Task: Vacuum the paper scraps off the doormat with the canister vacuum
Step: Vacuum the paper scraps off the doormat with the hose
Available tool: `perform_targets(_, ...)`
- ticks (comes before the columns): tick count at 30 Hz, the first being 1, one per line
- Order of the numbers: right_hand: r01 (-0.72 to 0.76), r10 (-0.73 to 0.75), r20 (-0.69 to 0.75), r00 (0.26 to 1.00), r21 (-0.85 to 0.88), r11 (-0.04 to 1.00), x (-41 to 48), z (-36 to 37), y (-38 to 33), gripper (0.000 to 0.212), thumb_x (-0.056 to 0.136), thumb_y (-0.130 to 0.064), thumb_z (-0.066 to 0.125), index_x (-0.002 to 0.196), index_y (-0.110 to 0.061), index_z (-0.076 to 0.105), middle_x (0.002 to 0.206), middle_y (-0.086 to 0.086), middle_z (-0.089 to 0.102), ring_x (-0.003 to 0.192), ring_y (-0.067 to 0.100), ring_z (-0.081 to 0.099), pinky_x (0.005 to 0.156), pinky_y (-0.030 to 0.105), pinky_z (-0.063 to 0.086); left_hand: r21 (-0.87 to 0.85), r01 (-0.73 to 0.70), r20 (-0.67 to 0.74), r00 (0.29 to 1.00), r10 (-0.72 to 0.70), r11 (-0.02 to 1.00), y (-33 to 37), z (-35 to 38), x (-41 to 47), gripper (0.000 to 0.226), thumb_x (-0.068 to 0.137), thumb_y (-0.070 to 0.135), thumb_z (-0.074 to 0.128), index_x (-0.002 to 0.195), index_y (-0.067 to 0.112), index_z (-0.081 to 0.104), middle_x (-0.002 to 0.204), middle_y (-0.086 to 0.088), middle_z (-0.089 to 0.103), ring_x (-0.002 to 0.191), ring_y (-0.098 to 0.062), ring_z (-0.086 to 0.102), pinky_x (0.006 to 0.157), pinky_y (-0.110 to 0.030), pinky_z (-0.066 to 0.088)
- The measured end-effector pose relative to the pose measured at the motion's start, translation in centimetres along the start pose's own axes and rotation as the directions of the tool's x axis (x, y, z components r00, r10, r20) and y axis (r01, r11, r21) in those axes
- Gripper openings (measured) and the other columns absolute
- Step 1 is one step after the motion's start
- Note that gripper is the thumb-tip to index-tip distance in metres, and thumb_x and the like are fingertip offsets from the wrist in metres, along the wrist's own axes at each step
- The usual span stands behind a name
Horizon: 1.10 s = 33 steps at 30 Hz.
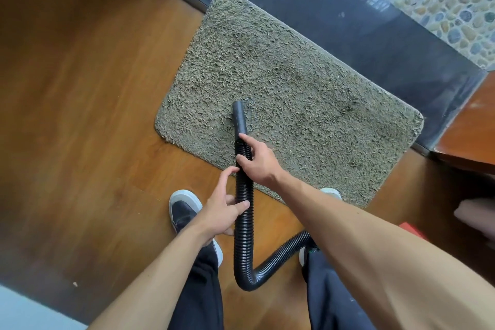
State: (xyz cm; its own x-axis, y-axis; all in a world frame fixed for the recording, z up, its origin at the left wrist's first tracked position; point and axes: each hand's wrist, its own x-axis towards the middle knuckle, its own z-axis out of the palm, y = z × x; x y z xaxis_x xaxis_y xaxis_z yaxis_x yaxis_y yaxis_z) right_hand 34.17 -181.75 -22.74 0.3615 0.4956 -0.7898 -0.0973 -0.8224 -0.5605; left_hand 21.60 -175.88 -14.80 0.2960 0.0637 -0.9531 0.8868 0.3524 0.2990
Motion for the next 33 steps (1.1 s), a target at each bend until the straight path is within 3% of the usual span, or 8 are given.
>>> perform_targets(3,0.034,-0.026,0.105,0.994,-0.075,0.997,0.0,0.4,-0.5,0.062,0.09,-0.019,0.057,0.149,-0.02,0.04,0.134,0.012,0.06,0.12,0.029,0.057,0.106,0.04,0.043,-0.06,0.033,-0.034,0.999,-0.035,0.998,-0.4,0.8,-0.7,0.067,0.097,0.011,0.059,0.133,0.055,0.025,0.081,0.002,0.071,0.075,-0.01,0.067,0.059,-0.036,0.059)
perform_targets(6,0.03,-0.007,0.179,0.984,-0.125,0.992,0.2,0.8,-1.0,0.062,0.09,-0.018,0.055,0.15,-0.02,0.038,0.138,0.012,0.057,0.122,0.029,0.056,0.108,0.039,0.043,-0.112,0.062,-0.055,0.996,-0.069,0.992,-0.5,1.4,-1.2,0.068,0.098,0.011,0.059,0.134,0.055,0.022,0.095,-0.005,0.073,0.081,-0.014,0.069,0.059,-0.035,0.058)
perform_targets(11,0.023,-0.003,0.203,0.979,-0.093,0.995,0.9,1.5,-1.3,0.064,0.09,-0.017,0.058,0.15,-0.021,0.038,0.135,0.012,0.059,0.119,0.027,0.059,0.105,0.042,0.046,-0.119,0.082,-0.047,0.995,-0.089,0.99,-0.8,0.1,-0.5,0.068,0.097,0.01,0.059,0.133,0.055,0.023,0.092,-0.004,0.072,0.08,-0.015,0.069,0.065,-0.045,0.062)
perform_targets(15,0.027,-0.01,0.209,0.978,-0.079,0.997,0.6,2.4,-1.3,0.063,0.091,-0.019,0.058,0.15,-0.022,0.037,0.135,0.012,0.058,0.12,0.027,0.058,0.105,0.044,0.046,-0.123,0.092,-0.056,0.994,-0.099,0.988,-1.3,-0.4,-0.9,0.069,0.097,0.011,0.059,0.135,0.055,0.022,0.096,-0.004,0.074,0.082,-0.015,0.07,0.064,-0.043,0.061)
perform_targets(20,0.049,-0.032,0.19,0.981,-0.087,0.995,0.8,2.9,-1.3,0.063,0.09,-0.019,0.059,0.15,-0.022,0.039,0.135,0.011,0.058,0.12,0.027,0.057,0.105,0.041,0.045,-0.147,0.09,-0.059,0.993,-0.099,0.985,-1.6,-0.9,-0.8,0.068,0.097,0.009,0.059,0.134,0.055,0.025,0.09,-0.003,0.073,0.081,-0.017,0.069,0.073,-0.054,0.061)
perform_targets(24,0.069,-0.052,0.181,0.982,-0.088,0.994,0.6,2.8,-1.1,0.061,0.091,-0.019,0.058,0.149,-0.024,0.04,0.129,0.011,0.062,0.108,0.022,0.059,0.101,0.035,0.046,-0.152,0.071,-0.06,0.995,-0.081,0.986,-1.9,-0.8,-0.8,0.066,0.097,0.009,0.06,0.13,0.056,0.027,0.083,0.001,0.073,0.08,-0.016,0.07,0.074,-0.055,0.061)
perform_targets(28,0.091,-0.067,0.195,0.979,-0.117,0.989,1.0,3.3,-1.4,0.061,0.09,-0.021,0.057,0.149,-0.029,0.04,0.131,0.007,0.061,0.115,0.026,0.059,0.101,0.037,0.046,-0.145,0.07,-0.091,0.992,-0.084,0.987,-2.2,-0.7,-0.7,0.065,0.097,0.01,0.06,0.128,0.056,0.027,0.084,0.002,0.075,0.08,-0.014,0.069,0.075,-0.053,0.061)
perform_targets(33,0.013,-0.01,0.166,0.986,-0.013,1.0,0.5,3.2,-0.5,0.062,0.087,-0.017,0.058,0.147,-0.027,0.044,0.124,0.007,0.065,0.108,0.025,0.062,0.1,0.037,0.049,-0.109,0.08,-0.046,0.995,-0.085,0.991,-2.3,-0.6,-0.6,0.065,0.098,0.011,0.059,0.135,0.052,0.025,0.084,0.0,0.074,0.077,-0.012,0.069,0.06,-0.039,0.059)
